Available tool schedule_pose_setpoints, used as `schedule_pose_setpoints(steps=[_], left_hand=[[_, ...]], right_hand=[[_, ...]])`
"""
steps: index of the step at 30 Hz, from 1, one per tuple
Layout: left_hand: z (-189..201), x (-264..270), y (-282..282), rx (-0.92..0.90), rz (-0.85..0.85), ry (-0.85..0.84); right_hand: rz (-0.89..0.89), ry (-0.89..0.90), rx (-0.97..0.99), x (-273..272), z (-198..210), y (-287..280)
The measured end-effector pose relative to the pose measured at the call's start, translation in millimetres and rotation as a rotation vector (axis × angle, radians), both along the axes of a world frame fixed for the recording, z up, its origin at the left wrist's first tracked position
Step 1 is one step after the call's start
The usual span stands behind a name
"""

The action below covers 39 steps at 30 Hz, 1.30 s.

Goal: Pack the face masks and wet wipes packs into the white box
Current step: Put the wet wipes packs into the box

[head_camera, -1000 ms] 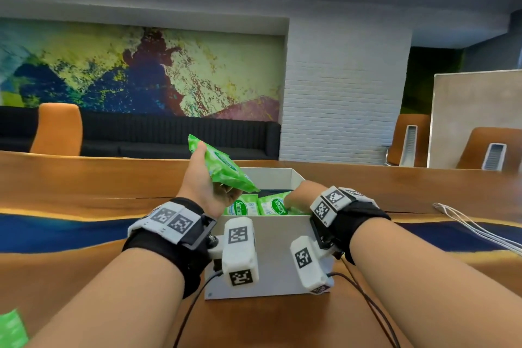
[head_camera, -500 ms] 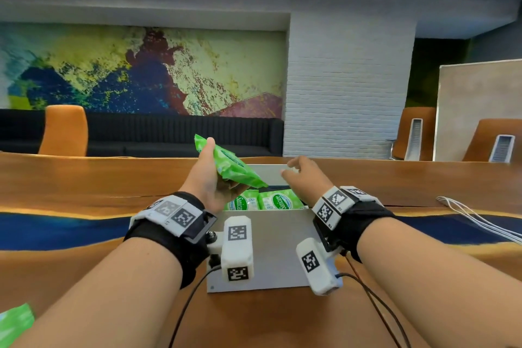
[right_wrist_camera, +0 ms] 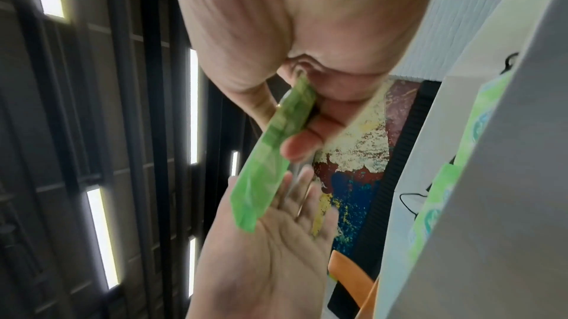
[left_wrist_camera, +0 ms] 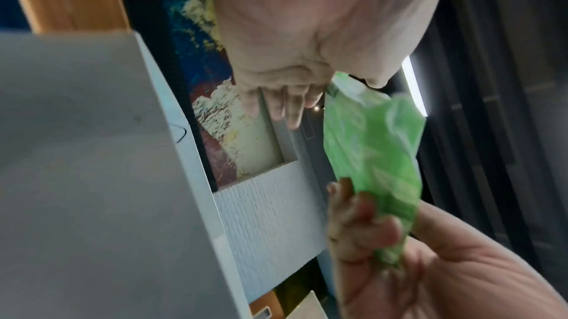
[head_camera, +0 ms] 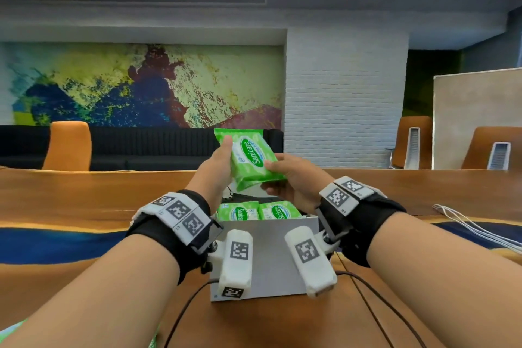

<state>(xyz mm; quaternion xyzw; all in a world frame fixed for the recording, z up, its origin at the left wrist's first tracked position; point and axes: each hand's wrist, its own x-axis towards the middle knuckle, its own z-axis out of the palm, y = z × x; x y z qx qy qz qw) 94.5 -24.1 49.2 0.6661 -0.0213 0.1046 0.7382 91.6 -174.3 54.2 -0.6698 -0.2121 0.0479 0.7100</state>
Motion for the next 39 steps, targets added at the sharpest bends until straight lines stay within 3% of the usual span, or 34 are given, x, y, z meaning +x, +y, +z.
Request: schedule_pose_setpoints(steps=[5, 7, 9, 15, 22, 28, 39], left_hand=[[-26, 5, 14, 0.353, 0.286, 0.065], [-43, 15, 17, 0.502, 0.335, 0.182], [-53, 20, 18, 0.610, 0.301, 0.159], [-67, 23, 25, 0.468, 0.185, 0.151], [-67, 24, 26, 0.569, 0.208, 0.149], [-74, 34, 29, 0.511, 0.177, 0.120], [-77, 41, 34, 0.484, 0.103, 0.089]], right_hand=[[-0.198, -0.023, 0.025, 10, 0, -13], [-0.274, -0.002, -0.090, 18, -9, -14], [-0.325, 0.017, -0.248, 25, -18, -12], [-0.341, -0.007, -0.601, 37, -28, 10], [-0.358, -0.098, -1.073, 38, -34, 27], [-0.303, -0.140, -1.199, 39, -43, 31], [-0.231, -0.258, -1.227, 27, -40, 29]])
